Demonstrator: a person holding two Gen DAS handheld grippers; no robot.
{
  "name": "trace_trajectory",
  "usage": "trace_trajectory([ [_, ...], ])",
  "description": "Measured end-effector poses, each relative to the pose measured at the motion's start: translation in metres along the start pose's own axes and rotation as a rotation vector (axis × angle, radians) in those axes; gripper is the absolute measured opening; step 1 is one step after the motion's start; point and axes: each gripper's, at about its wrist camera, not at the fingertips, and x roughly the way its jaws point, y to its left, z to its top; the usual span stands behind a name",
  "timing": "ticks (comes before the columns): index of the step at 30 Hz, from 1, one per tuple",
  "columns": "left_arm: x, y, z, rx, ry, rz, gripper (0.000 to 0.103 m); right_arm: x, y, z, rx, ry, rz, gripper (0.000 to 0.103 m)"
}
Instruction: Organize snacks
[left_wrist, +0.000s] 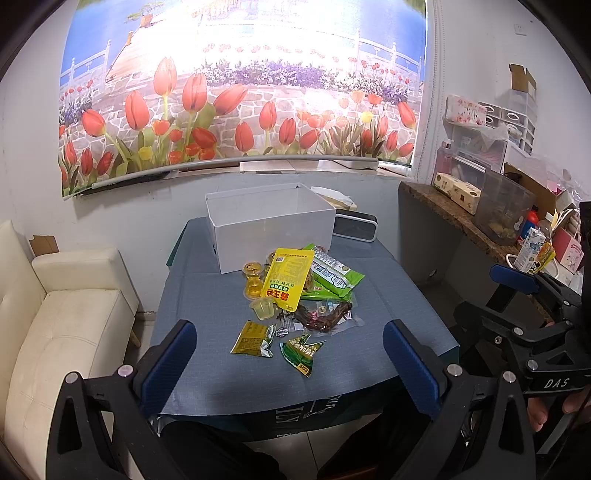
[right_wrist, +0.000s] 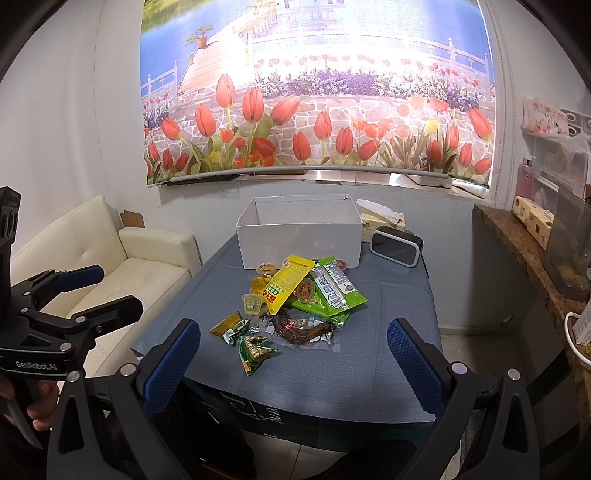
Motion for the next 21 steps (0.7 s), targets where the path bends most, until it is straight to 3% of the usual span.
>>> trace_trajectory([
  [21, 0.0026, -0.0009, -0.0009, 0.001, 0.008, 0.002, 0.103, -0.0010, 0.0047, 0.0016, -0.011, 0.002, -0.003, 0.103],
])
